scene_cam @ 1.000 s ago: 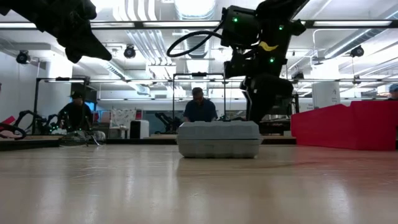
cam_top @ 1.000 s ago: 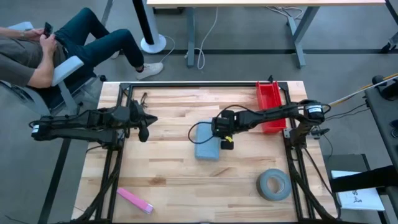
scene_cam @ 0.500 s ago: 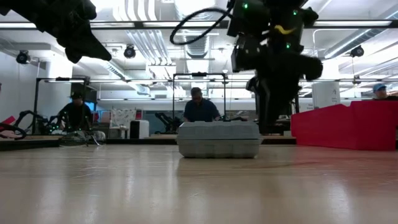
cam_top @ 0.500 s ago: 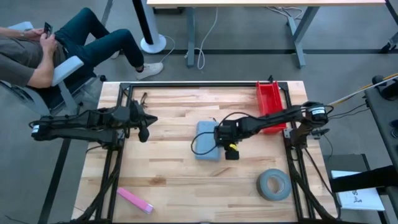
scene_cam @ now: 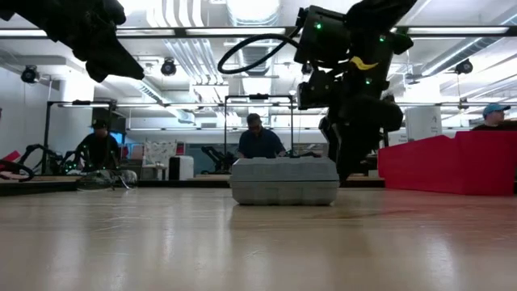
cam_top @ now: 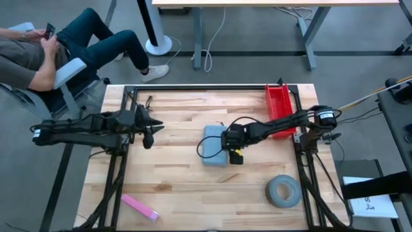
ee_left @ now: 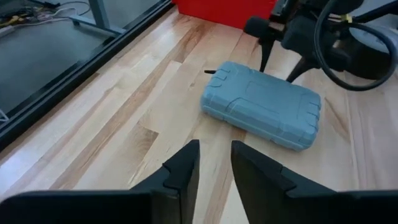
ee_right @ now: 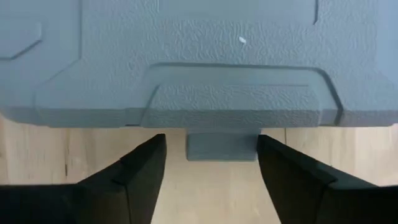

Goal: Prefit tool cases
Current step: Open the gray pre-fit tool case

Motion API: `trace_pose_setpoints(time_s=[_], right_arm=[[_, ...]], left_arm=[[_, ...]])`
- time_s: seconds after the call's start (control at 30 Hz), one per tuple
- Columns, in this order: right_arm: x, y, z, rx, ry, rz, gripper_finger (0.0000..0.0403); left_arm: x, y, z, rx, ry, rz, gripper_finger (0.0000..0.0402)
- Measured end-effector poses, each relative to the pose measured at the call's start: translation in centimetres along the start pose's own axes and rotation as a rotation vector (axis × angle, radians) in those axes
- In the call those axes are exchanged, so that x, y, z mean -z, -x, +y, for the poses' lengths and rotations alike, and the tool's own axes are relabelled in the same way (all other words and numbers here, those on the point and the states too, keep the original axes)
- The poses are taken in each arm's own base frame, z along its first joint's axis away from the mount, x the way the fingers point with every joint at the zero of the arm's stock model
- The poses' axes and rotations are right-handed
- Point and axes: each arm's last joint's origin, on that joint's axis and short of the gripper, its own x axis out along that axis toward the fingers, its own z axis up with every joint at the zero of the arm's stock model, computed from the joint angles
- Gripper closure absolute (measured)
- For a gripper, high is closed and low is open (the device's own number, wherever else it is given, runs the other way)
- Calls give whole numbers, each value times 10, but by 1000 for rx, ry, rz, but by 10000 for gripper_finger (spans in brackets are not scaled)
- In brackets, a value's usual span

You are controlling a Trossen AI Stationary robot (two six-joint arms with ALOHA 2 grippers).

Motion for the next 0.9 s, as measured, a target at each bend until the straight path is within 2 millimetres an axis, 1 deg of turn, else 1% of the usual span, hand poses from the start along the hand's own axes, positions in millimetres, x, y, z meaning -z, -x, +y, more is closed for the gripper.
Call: trace_pose_setpoints(time_s=[0.17, 0.3, 0.47, 0.7, 0.9], right_arm=[[0, -2, 0, 0, -11, -15, 157], [5, -5, 0, 1, -12, -11, 158], [9, -8, 0, 2, -34, 2, 161], [6, -9, 0, 25, -41, -36, 149], [8, -11, 0, 26, -43, -49, 165]], left_arm=[[0, -1, 0, 5, 0, 6, 287], [0, -1, -1, 11, 2, 10, 282], [0, -1, -1, 25, 7, 13, 286], [0, -1, -1, 25, 7, 13, 293], [0, -1, -1, 30, 7, 15, 291]])
